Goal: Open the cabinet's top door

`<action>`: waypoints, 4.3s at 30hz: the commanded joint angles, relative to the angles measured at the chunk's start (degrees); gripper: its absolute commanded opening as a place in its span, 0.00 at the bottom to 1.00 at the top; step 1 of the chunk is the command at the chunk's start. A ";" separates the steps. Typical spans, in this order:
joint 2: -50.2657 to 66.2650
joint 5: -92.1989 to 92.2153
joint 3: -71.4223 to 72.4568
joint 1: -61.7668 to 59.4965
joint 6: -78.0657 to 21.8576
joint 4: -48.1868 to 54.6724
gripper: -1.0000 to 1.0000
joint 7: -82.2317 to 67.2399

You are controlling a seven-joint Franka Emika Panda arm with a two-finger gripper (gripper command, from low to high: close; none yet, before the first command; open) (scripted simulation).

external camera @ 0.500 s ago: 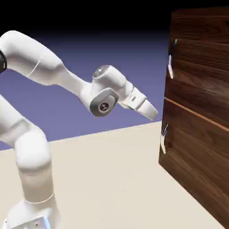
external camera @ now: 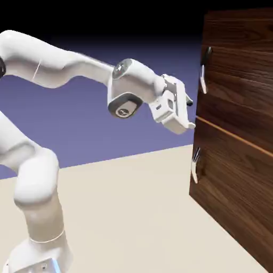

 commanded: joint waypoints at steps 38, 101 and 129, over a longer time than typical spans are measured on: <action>-2.84 94.71 32.27 -31.44 -0.27 24.47 0.50 27.81; -20.42 62.98 -12.16 12.11 -21.14 -2.09 0.00 63.17; -24.26 17.62 -49.41 -0.30 -77.44 1.15 0.00 74.89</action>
